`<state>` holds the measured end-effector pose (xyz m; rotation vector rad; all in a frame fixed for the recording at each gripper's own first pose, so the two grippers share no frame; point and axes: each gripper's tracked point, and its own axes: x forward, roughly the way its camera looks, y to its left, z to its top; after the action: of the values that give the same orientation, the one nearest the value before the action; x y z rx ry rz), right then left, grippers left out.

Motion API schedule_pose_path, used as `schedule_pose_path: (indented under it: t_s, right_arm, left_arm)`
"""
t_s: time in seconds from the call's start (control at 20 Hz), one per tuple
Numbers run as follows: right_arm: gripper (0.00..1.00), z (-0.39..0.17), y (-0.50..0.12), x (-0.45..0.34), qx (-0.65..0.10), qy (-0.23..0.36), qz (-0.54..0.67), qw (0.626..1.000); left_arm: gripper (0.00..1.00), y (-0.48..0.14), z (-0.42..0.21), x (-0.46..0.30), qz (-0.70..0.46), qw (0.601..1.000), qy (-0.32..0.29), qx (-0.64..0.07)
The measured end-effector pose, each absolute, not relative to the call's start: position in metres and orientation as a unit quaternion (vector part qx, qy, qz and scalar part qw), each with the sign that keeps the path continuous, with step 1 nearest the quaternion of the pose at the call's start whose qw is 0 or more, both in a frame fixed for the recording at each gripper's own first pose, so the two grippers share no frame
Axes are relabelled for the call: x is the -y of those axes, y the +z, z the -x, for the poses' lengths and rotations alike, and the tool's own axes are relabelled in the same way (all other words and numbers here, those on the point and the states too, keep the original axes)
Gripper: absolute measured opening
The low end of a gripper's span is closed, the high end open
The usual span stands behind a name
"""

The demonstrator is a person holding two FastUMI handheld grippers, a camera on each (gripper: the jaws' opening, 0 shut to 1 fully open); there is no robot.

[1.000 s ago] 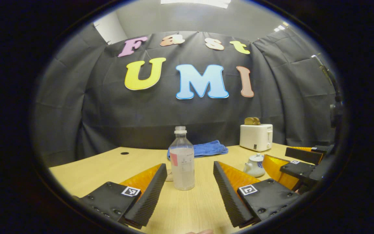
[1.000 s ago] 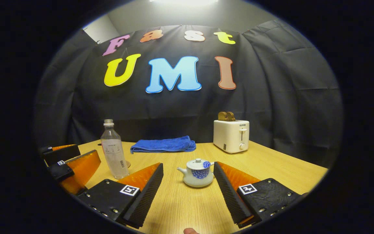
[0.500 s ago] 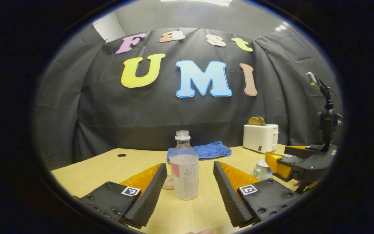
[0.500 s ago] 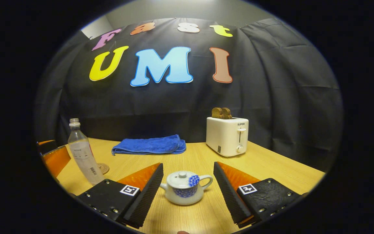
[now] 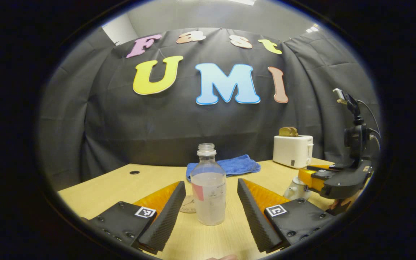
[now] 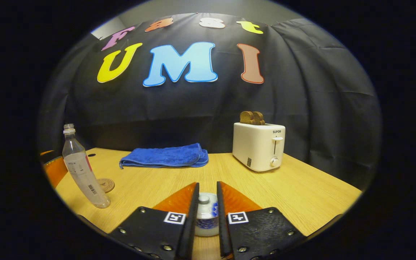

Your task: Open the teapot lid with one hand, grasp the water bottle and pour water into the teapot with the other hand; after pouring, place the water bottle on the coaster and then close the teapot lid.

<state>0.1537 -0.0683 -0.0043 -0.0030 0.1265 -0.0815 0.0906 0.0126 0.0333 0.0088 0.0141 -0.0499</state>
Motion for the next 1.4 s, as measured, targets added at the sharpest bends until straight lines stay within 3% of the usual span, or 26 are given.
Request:
schedule_pose_path:
  t_s: [0.85,0.9,0.95,1.4]
  right_arm:
    - [0.24,-0.15,-0.003,0.063,-0.075,-0.034,0.048,0.995]
    - [0.24,-0.13,0.0,0.063,-0.077,-0.043,0.044,0.995]
    - [0.06,-0.145,-0.002,0.066,-0.076,-0.04,0.037,0.996]
    - [0.06,-0.146,0.017,0.064,-0.044,-0.032,0.07,0.996]
  left_arm:
    - [1.0,0.035,-0.088,-0.016,-0.012,1.0,-0.023,-0.007]
    - [1.0,0.033,-0.087,-0.015,-0.012,1.0,-0.024,-0.008]
    - [1.0,0.033,-0.087,-0.016,-0.013,1.0,-0.023,-0.009]
    - [1.0,0.026,-0.092,-0.022,-0.006,1.0,-0.009,-0.006]
